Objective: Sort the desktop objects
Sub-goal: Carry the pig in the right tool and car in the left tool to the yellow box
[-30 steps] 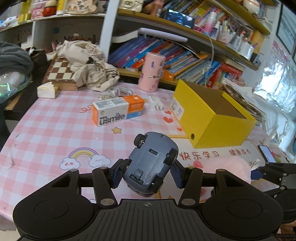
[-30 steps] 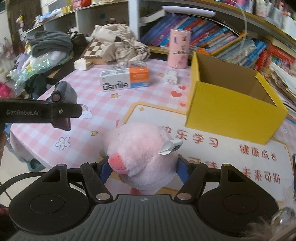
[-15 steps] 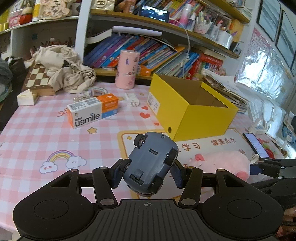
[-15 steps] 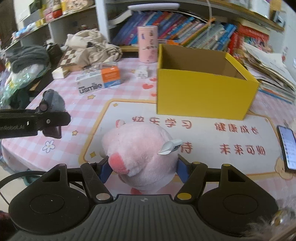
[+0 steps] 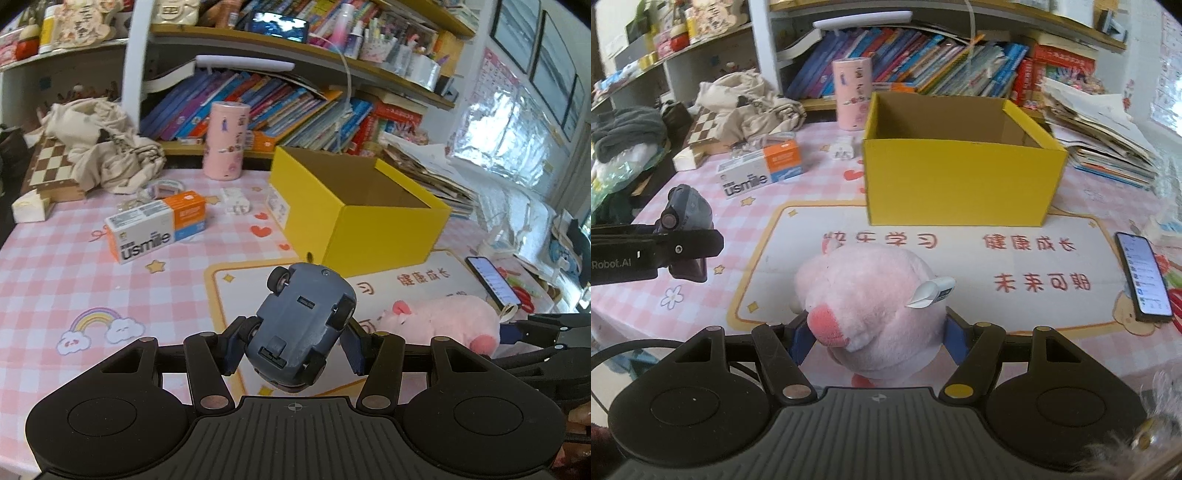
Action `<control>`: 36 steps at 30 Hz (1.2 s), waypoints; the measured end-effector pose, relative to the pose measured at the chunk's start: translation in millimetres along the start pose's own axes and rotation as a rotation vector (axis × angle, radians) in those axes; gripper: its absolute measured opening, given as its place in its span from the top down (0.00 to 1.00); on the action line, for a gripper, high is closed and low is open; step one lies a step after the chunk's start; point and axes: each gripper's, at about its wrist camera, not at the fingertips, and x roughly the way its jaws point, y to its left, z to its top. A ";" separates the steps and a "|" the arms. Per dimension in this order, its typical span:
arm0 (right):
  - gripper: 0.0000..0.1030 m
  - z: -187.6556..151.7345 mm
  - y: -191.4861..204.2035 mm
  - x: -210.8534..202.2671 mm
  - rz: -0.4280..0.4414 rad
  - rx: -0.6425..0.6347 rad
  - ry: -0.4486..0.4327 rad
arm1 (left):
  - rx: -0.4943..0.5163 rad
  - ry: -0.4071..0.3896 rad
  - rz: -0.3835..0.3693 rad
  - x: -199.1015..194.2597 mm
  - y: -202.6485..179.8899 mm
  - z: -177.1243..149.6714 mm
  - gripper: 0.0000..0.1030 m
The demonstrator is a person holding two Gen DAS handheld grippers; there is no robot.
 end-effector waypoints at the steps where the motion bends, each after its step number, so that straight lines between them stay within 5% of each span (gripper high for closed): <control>1: 0.35 -0.6 -3.0 -0.8 -0.007 0.009 -0.001 | 0.006 0.001 -0.007 1.6 -2.3 0.6 0.49; 24: 0.35 -1.6 -55.0 -7.0 -0.123 0.122 0.008 | 0.141 0.054 -0.155 46.6 -53.3 19.4 0.49; 36: 0.35 35.9 -80.7 4.0 -0.079 0.073 0.004 | 0.199 0.001 -0.146 60.6 -75.2 51.2 0.49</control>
